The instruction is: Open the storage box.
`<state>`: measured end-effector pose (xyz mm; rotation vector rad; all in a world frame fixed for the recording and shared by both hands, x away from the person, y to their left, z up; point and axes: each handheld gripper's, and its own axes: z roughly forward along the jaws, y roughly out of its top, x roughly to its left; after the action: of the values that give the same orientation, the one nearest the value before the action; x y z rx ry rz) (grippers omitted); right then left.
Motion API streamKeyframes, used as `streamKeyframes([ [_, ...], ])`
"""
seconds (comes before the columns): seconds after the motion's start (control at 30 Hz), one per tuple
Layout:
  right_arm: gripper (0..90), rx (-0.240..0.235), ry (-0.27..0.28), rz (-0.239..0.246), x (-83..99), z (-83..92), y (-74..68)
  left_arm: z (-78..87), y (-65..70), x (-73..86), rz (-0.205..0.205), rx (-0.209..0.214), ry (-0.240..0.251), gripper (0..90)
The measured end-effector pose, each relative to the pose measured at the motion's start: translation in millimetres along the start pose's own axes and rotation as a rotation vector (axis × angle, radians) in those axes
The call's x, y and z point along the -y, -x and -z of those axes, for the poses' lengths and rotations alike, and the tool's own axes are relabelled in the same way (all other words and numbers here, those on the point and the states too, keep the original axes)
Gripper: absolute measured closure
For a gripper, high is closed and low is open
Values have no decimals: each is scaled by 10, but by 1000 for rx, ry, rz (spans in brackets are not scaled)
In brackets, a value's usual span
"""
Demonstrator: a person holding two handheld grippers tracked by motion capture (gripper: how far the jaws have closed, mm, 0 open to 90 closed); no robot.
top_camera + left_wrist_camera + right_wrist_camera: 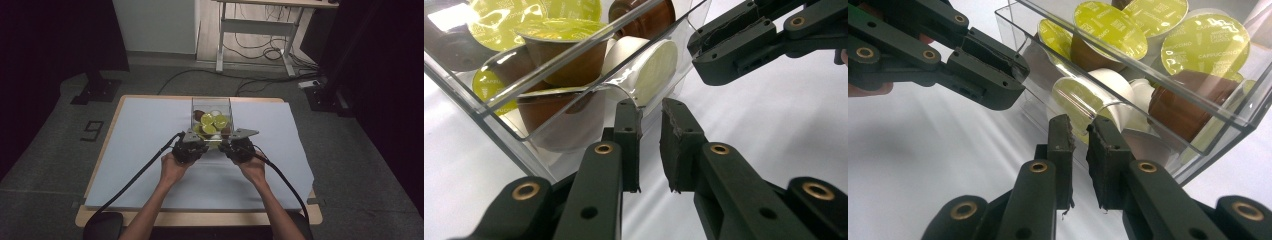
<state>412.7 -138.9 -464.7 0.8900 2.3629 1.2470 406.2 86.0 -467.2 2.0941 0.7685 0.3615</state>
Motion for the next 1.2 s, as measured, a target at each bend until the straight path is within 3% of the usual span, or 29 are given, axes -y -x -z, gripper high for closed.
streamKeyframes([
  [1.2,793,-40,26,-10,209,241,-280,183,303,193,8,35,24,776],
])
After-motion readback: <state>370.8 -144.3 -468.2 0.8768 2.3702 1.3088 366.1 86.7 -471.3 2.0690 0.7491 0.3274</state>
